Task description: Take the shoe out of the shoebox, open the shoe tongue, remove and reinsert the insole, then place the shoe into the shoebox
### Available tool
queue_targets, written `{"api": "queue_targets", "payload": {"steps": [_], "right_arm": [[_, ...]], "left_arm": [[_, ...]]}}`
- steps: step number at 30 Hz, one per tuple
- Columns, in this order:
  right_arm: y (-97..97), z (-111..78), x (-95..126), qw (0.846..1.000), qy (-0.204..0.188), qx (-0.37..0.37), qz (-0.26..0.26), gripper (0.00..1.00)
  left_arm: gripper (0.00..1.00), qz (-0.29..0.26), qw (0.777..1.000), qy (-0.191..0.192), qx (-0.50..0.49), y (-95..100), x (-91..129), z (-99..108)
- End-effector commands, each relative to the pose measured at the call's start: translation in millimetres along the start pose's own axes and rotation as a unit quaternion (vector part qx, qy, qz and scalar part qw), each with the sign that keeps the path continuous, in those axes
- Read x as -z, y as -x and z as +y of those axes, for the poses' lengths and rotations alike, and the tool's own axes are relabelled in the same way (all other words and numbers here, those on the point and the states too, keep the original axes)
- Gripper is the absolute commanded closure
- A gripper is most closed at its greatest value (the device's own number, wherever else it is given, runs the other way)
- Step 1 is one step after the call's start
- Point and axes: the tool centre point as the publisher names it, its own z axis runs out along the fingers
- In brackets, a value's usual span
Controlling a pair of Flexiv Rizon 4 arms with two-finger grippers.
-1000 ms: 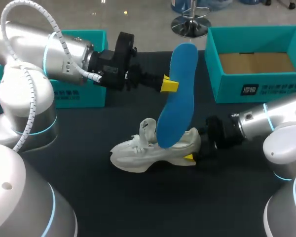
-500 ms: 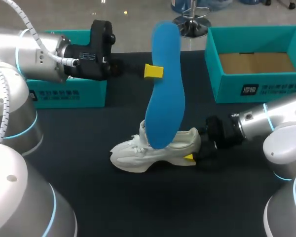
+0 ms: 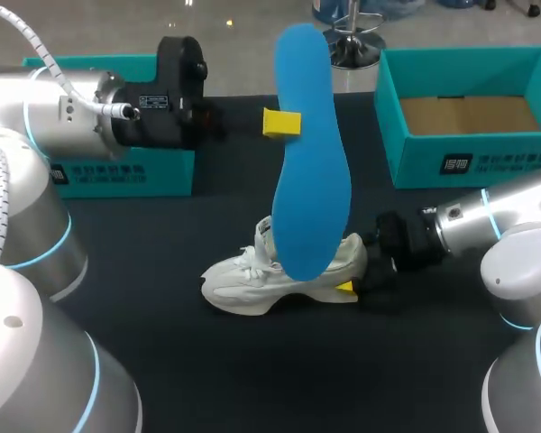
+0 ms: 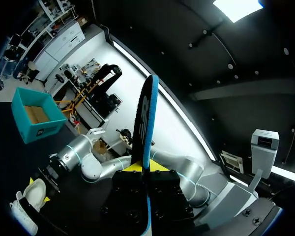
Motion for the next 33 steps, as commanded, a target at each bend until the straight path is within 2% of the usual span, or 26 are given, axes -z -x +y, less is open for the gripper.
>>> {"api": "queue_targets", "payload": {"steps": [1,7,13,33], "right_arm": [[-0.4,0.2,-2.3,1.000,-0.002,0.000,-0.001,1.00],[-0.4,0.2,-2.3,1.000,-0.002,0.000,-0.001,1.00],[-0.4,0.2,-2.3,1.000,-0.002,0.000,-0.001,1.00],[-0.4,0.2,-2.3,1.000,-0.002,0.000,-0.001,1.00]], "left_arm": [[1.00,0.015,1.000,0.006,0.006,-10.3,-3.4,-5.5],[1.00,0.041,0.999,0.008,0.009,-29.3,-3.0,-9.3],[1.00,0.066,0.997,-0.013,-0.023,-42.1,-1.4,-17.4],[1.00,0.071,0.997,-0.019,-0.031,-42.9,-3.7,-17.4]]}}
